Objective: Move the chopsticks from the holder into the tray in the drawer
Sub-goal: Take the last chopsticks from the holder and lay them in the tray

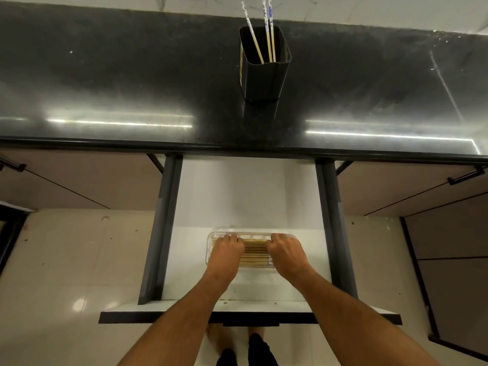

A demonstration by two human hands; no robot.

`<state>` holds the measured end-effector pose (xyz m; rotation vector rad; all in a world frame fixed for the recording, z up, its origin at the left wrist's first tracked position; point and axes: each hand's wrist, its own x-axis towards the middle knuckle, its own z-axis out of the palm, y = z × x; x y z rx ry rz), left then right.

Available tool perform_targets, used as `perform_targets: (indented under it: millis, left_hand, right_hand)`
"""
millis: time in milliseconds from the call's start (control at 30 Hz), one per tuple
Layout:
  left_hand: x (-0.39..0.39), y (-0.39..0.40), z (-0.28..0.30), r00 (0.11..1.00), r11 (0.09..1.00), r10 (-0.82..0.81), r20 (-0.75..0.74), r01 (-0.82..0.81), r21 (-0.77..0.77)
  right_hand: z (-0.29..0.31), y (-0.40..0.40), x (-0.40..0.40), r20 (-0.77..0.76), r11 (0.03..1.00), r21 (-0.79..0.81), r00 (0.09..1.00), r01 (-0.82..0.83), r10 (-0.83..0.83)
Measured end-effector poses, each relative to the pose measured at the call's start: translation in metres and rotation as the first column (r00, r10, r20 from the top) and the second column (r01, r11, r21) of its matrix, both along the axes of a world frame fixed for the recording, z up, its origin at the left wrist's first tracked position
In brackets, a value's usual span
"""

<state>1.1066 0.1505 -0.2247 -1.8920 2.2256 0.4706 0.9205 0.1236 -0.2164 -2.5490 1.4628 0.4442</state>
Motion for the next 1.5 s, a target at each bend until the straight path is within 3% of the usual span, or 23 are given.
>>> perform_targets:
  millis: [267, 367, 433, 533, 600, 667, 700, 800, 867, 1000, 1500]
  left_hand:
    - [-0.001, 0.003, 0.001, 0.994, 0.996, 0.087, -0.065, -0.088, -0.012]
    - [0.003, 0.009, 0.009, 0.964, 0.976, 0.165, -0.208, -0.190, -0.105]
    - [0.009, 0.013, 0.014, 0.912, 0.928, 0.201, -0.357, -0.294, -0.229]
    - [0.016, 0.014, 0.019, 0.781, 0.786, 0.290, -0.553, -0.524, -0.328]
    - [0.019, 0.010, 0.023, 0.618, 0.656, 0.430, -0.659, -0.715, -0.242]
    - [0.022, 0.004, 0.023, 0.395, 0.518, 0.599, -0.696, -0.854, -0.039]
    - [0.024, 0.001, 0.020, 0.282, 0.447, 0.683, -0.674, -0.891, 0.080]
    - [0.029, -0.003, 0.014, 0.020, 0.266, 0.818, -0.574, -0.899, 0.348]
    - [0.029, -0.003, 0.011, -0.034, 0.232, 0.839, -0.543, -0.880, 0.414]
    - [0.030, -0.003, 0.009, -0.035, 0.228, 0.853, -0.521, -0.873, 0.431]
    - [0.029, -0.003, 0.015, 0.084, 0.313, 0.865, -0.495, -0.861, 0.400]
  right_hand:
    - [-0.006, 0.001, -0.001, 0.071, 0.999, -0.036, 0.997, -0.032, 0.034]
    - [-0.002, 0.006, -0.010, 0.249, 0.996, -0.082, 0.968, 0.024, -0.002]
    - [0.000, 0.009, -0.019, 0.444, 0.976, -0.155, 0.894, 0.150, -0.067]
    - [0.007, 0.011, -0.031, 0.672, 0.869, -0.143, 0.691, 0.474, -0.267]
    - [0.011, 0.010, -0.033, 0.751, 0.695, 0.038, 0.438, 0.718, -0.494]
    - [0.012, 0.004, -0.033, 0.698, 0.455, 0.287, 0.141, 0.843, -0.702]
    - [0.011, 0.003, -0.032, 0.637, 0.358, 0.381, 0.038, 0.852, -0.770]
    - [0.009, 0.005, -0.028, 0.499, 0.220, 0.515, -0.081, 0.828, -0.863]
    - [0.009, 0.007, -0.024, 0.476, 0.206, 0.530, -0.087, 0.822, -0.875]
    - [0.009, 0.006, -0.010, 0.456, 0.224, 0.528, -0.051, 0.819, -0.888]
    - [0.013, 0.002, 0.001, 0.376, 0.262, 0.444, 0.088, 0.857, -0.922]
